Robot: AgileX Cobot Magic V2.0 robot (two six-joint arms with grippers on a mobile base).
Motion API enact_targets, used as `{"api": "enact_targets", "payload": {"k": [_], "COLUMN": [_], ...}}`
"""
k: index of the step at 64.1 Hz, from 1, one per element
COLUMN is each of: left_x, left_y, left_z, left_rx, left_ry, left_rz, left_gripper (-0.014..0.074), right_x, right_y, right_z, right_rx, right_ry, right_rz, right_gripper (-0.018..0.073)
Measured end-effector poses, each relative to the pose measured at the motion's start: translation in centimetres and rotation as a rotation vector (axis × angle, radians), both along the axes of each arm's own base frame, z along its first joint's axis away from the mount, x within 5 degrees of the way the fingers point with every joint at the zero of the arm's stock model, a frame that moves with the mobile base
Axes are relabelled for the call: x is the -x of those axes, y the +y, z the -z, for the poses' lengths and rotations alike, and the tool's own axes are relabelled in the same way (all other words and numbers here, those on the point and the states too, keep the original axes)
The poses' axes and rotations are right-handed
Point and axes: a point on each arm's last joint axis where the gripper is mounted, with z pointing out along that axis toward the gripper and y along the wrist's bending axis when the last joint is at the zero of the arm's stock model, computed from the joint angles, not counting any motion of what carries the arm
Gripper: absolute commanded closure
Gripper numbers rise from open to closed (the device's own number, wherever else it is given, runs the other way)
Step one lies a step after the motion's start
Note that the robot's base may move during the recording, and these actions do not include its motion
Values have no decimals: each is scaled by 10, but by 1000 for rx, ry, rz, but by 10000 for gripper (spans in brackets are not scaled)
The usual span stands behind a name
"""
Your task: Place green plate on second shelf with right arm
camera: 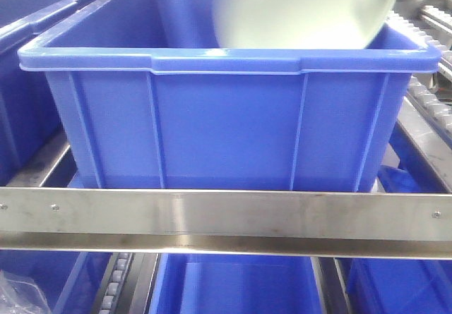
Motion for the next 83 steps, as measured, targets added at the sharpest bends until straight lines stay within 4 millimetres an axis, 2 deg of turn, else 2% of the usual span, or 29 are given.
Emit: {"api": "enact_targets", "payload": {"k": [12,17,21,27,39,42,49,57,67,75,83], "left_x": [0,0,0,0,0,0,0,0,0,0,0], "left_y": [0,0,0,0,0,0,0,0,0,0,0], "left_z": [0,0,0,0,0,0,0,0,0,0,0], "left_rx": [0,0,0,0,0,0,0,0,0,0,0], "left_ry": [0,0,0,0,0,0,0,0,0,0,0], "left_rz": [0,0,0,0,0,0,0,0,0,0,0], "left_gripper": [466,466,466,466,466,466,466,466,466,466,466], "right_x": [-5,-3,3,16,54,72,108,157,204,226,234], "right_y": [4,5,3,-1,-16,-22,-33,-47,-60,-67,-69], "right_z": [0,-2,-7,-19,-49,-60,-70,-69,-61,-61,-63], "right_rx": [5,32,68,108,140,139,134,124,112,100,92], "right_ry": [-3,-9,-6,14,51,44,28,1,-21,-48,-71], "right_rz": [-12,-22,-23,-8,54,72,96,119,148,162,165], "right_gripper": [277,379,519,503,504,504,504,504,504,504,504]}}
